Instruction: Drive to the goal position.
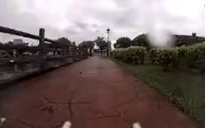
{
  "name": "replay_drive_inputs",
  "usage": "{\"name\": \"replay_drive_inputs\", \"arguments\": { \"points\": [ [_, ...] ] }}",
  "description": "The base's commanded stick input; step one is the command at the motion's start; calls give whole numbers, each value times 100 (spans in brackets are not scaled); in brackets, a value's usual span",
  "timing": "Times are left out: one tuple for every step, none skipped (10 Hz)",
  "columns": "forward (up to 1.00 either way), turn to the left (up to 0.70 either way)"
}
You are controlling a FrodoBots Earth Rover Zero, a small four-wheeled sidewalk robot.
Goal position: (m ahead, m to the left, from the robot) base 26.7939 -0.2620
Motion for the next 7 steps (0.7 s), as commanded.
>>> {"name": "replay_drive_inputs", "arguments": {
  "points": [
    [50, 0],
    [50, 0],
    [50, 0],
    [50, 0],
    [50, 0],
    [50, 0],
    [50, 0]
  ]
}}
